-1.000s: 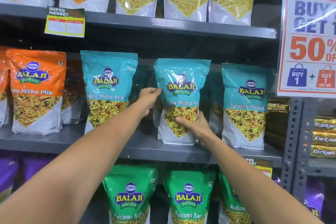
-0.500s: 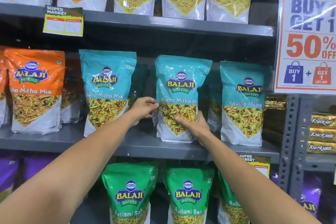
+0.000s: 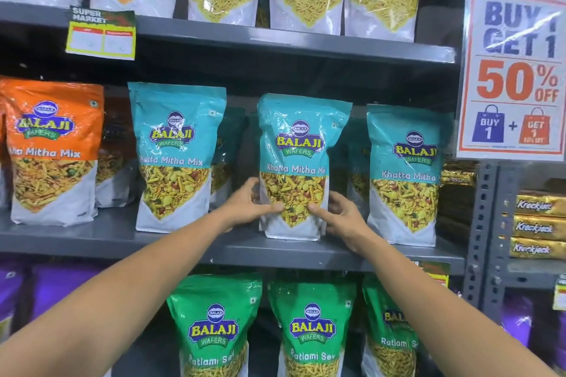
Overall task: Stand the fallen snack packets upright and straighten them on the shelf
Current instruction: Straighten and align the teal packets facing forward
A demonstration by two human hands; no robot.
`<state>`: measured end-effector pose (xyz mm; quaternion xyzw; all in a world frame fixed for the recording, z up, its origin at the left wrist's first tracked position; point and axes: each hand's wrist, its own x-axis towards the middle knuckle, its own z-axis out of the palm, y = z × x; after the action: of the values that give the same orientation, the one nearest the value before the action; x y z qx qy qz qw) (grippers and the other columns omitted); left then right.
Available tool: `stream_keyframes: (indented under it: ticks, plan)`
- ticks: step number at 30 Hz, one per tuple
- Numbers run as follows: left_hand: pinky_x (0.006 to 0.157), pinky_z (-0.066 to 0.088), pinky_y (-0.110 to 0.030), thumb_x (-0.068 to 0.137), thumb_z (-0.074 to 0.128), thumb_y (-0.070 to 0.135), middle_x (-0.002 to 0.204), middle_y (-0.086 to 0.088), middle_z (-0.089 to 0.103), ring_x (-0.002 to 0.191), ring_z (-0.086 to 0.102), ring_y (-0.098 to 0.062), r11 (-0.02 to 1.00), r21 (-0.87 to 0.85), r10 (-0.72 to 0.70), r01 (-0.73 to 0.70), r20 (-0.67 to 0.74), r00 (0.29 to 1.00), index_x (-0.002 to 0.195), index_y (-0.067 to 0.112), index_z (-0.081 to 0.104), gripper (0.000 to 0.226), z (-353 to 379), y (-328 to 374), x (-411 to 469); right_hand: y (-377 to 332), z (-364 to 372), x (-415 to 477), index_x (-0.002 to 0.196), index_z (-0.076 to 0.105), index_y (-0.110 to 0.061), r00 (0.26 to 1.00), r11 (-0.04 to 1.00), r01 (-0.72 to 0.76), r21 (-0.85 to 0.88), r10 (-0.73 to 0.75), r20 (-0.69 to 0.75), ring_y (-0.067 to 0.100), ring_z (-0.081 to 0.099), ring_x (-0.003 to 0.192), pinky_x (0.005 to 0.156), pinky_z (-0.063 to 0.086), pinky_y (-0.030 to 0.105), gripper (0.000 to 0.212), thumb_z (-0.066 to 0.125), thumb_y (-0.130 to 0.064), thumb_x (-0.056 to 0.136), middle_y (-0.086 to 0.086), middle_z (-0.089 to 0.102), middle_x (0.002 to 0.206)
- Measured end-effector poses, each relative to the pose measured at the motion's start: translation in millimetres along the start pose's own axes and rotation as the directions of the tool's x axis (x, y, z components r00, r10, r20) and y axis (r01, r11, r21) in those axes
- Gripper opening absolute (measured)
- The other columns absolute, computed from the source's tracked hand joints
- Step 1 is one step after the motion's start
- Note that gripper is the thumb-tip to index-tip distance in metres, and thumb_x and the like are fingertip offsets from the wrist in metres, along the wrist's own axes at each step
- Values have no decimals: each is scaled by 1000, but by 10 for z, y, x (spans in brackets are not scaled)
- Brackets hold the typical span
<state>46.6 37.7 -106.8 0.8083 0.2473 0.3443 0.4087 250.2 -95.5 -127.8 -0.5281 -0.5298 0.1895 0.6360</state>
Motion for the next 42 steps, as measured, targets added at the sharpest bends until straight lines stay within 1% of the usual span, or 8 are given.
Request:
stream_keyframes:
  ticks: [8,10,12,15,18,21,29,42]
  plan:
    - [106,42,-49,36,82,66,138,-9,51,126,50,-27,999,44,23,-21,-53,998,140,20,31,125,38,-18,5,17,33,-26,101,61,-31,997,987,78,-143,-75,24,8,68,95,79,59,26,32,77,-35,74,-10,72,101]
    - [104,43,-47,49,82,61,137,-8,48,124,49,-24,987,130,127,-98,-238,963,137,18,31,111,81,0,-38,-14,38,-67,102,56,-32,990,951,120,-285,-134,-31,2,66,91,79,57,24,39,76,-46,71,-15,68,96]
    - [92,48,-39,62,76,57,119,-5,48,107,50,-19,908,329,400,-260,-495,772,127,14,38,86,131,38,-102,-33,9,-131,109,51,-26,939,851,170,-497,-293,-181,-1,62,76,68,54,19,54,75,-53,68,-12,64,84]
    - [67,43,-29,71,66,50,92,2,48,80,47,-14,700,595,699,-394,-459,549,101,14,47,51,330,146,-238,2,-128,-288,96,50,-24,818,665,176,-726,-509,-268,11,58,64,54,49,29,34,70,-45,77,-6,60,74]
    - [64,47,-34,74,66,37,84,0,53,73,50,-16,659,555,739,-508,-353,573,91,13,50,33,681,295,-292,-10,-481,-387,87,54,-14,634,496,179,-850,-719,-286,26,56,77,62,42,33,18,67,-26,82,6,60,83]
    - [71,50,-38,75,68,34,89,2,51,77,50,-16,679,457,724,-575,-284,629,95,10,52,34,1134,516,-214,-76,-957,-412,94,57,-2,492,527,82,-846,-759,-425,36,53,90,79,36,35,23,68,-18,82,19,59,95]
    - [108,37,-40,73,76,44,144,-16,39,134,39,-31,988,80,143,-132,-151,978,140,5,29,91,2077,932,254,6,-1484,-389,145,27,-11,757,884,-136,-446,-198,-623,35,40,133,106,32,39,77,53,-54,86,18,43,145]
    - [95,48,-34,72,75,47,135,-14,53,122,54,-29,997,71,27,-21,-90,996,131,6,47,78,2297,982,325,-28,-1523,-440,141,34,-7,787,846,-187,-500,-176,-591,38,49,124,100,40,42,68,48,-50,91,22,53,135]
